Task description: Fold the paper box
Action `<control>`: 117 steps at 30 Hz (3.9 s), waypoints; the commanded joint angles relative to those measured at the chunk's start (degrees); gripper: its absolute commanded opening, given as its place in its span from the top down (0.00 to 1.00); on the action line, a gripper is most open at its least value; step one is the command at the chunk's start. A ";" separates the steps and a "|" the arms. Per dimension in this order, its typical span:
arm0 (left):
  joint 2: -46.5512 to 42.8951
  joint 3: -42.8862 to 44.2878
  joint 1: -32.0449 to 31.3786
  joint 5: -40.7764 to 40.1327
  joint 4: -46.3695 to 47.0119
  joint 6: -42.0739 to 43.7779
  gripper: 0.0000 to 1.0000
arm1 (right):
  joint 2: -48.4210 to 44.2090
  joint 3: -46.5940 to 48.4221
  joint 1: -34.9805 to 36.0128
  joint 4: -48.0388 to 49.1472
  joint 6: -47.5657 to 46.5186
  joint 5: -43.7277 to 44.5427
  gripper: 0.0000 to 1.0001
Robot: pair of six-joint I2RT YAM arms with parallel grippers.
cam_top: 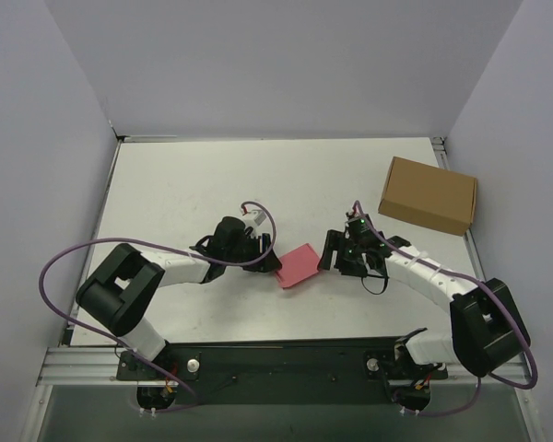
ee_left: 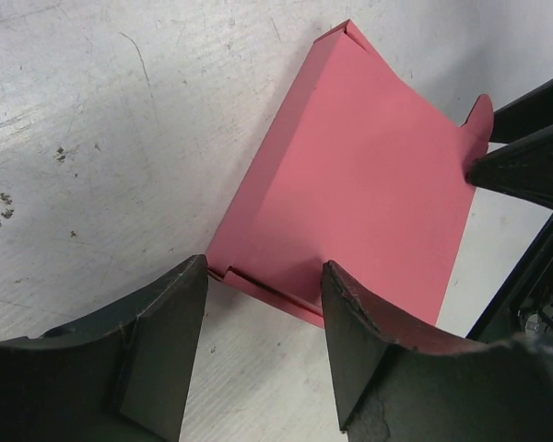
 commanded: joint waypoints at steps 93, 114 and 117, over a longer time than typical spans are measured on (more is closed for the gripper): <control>8.37 -13.28 -4.33 -0.38 38.03 -22.00 0.28 | 24.69 -2.49 -7.95 13.82 -1.39 -20.96 0.80; 5.29 -13.01 -6.01 4.20 37.23 -22.00 0.24 | 22.14 -9.08 -7.95 31.22 4.41 -29.75 1.00; 5.20 -14.15 -5.30 4.72 38.11 -22.26 0.22 | 21.00 -10.13 -7.95 33.50 4.68 -31.33 1.00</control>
